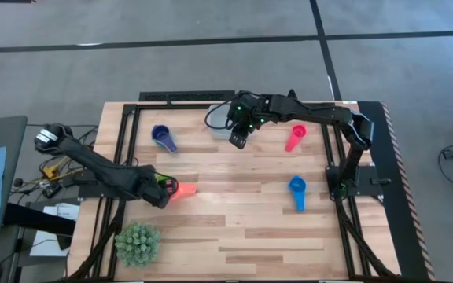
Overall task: Nest measuring cups in basket
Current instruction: Stack the orange measuring cup on the navy blue measuring cup
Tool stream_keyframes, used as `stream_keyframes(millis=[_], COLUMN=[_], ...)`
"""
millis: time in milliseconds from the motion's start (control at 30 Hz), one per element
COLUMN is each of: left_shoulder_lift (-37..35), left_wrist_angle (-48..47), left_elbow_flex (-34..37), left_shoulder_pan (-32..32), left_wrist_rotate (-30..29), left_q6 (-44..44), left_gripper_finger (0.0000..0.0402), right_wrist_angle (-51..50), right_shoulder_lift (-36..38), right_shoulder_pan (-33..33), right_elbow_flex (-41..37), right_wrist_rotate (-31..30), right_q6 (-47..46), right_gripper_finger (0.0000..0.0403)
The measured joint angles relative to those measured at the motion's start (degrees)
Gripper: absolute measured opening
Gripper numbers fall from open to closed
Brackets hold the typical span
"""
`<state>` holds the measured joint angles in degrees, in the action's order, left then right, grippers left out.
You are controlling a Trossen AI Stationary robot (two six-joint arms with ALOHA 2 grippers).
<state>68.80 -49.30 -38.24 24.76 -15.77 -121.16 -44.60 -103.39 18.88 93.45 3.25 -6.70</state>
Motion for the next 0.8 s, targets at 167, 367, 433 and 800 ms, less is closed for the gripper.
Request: stream_keyframes(millis=[167,367,433,800], left_shoulder_lift=[4.28,5.48,5.44,5.36], left_wrist_angle=[2.42,4.09,4.06,5.46], left_elbow_flex=[0.01,0.0,0.0,-0.01], left_shoulder_pan=[-0.96,-1.03,-1.03,-1.52], left_wrist_rotate=[1.89,2.18,2.31,4.28], left_q6=[0.02,0.02,0.71,7.81], left_gripper_finger=[0.0171,0.0146,0.0119,0.0029], right_wrist_angle=[0.0,-0.02,-0.09,0.07], right_shoulder_lift=[0.0,0.0,0.0,0.0], right_shoulder_pan=[0.12,0.7,1.04,3.51], right_elbow_flex=[0.0,0.0,0.0,0.0], right_wrist_rotate=[0.0,0.07,0.28,1.52], right_q6=[0.76,1.33,1.51,3.58], right_gripper_finger=[0.0152,0.0145,0.0142,0.0114])
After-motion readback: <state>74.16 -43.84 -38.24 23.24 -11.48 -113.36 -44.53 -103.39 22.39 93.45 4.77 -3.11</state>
